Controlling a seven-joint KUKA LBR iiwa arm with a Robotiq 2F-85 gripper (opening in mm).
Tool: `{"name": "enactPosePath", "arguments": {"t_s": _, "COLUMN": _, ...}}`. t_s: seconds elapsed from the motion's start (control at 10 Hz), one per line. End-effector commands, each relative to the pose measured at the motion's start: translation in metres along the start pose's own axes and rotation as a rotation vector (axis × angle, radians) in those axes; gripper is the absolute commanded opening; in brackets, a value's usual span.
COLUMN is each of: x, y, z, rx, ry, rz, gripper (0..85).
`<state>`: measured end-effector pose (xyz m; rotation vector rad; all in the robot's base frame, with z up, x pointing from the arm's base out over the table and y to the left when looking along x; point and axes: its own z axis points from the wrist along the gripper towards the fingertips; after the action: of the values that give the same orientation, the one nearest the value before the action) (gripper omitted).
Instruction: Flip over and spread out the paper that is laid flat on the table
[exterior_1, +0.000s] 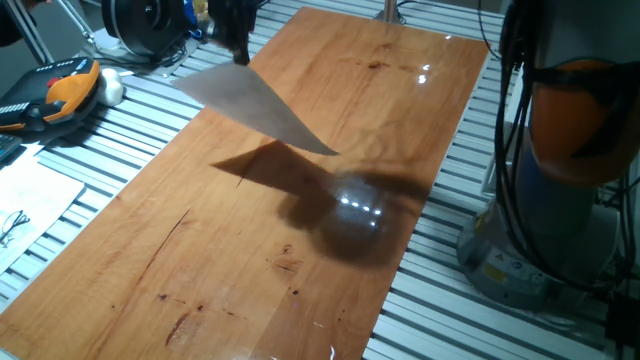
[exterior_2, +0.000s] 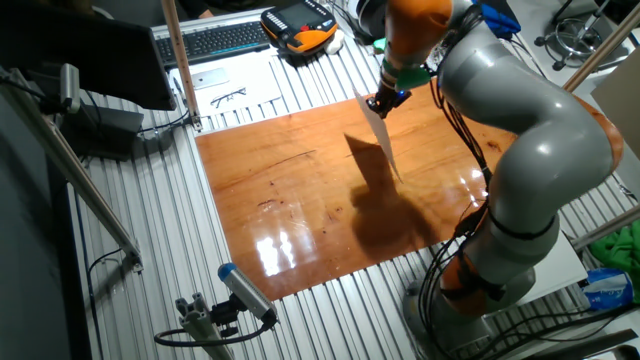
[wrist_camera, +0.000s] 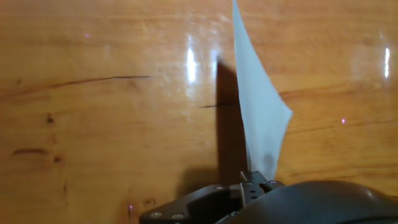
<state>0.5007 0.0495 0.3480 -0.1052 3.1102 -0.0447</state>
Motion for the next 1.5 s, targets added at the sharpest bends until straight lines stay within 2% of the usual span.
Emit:
{"name": "enactPosePath", "arguments": {"t_s": 0.0, "x": 0.0015, "y": -0.0004, "z": -0.0046, "rx": 0.0, "ry": -0.002, "rz": -0.004, "gripper": 0.0}}
{"name": "enactPosePath", "arguments": {"t_s": 0.3, "x": 0.0041, "y": 0.0013, "z": -0.0066, "rx": -0.017, "ry": -0.005, "rz": -0.017, "gripper": 0.0}}
{"name": "enactPosePath", "arguments": {"t_s": 0.4, "x": 0.0078, "y": 0.0001, "z": -0.0112, "rx": -0.007, "ry": -0.009, "rz": -0.017, "gripper": 0.0}}
{"name": "enactPosePath", "arguments": {"t_s": 0.6, "x": 0.0081, "y": -0.0006, "z": -0.0121, "rx": -0.002, "ry": -0.01, "rz": -0.028, "gripper": 0.0}}
{"name": "enactPosePath", "arguments": {"t_s": 0.8, "x": 0.0081, "y": -0.0006, "z": -0.0121, "rx": 0.028, "ry": -0.019, "rz": -0.043, "gripper": 0.0}}
{"name": "enactPosePath", "arguments": {"t_s": 1.0, "x": 0.0081, "y": -0.0006, "z": -0.0121, "rx": -0.001, "ry": -0.027, "rz": -0.039, "gripper": 0.0}}
{"name": "enactPosePath", "arguments": {"t_s": 1.1, "x": 0.0081, "y": -0.0006, "z": -0.0121, "rx": -0.04, "ry": -0.044, "rz": -0.006, "gripper": 0.0}}
{"name": "enactPosePath", "arguments": {"t_s": 1.2, "x": 0.0081, "y": -0.0006, "z": -0.0121, "rx": -0.09, "ry": -0.043, "rz": 0.02, "gripper": 0.0}}
{"name": "enactPosePath", "arguments": {"t_s": 1.3, "x": 0.0081, "y": -0.0006, "z": -0.0121, "rx": -0.088, "ry": -0.001, "rz": 0.023, "gripper": 0.0}}
{"name": "enactPosePath", "arguments": {"t_s": 1.4, "x": 0.0081, "y": -0.0006, "z": -0.0121, "rx": -0.03, "ry": 0.065, "rz": 0.013, "gripper": 0.0}}
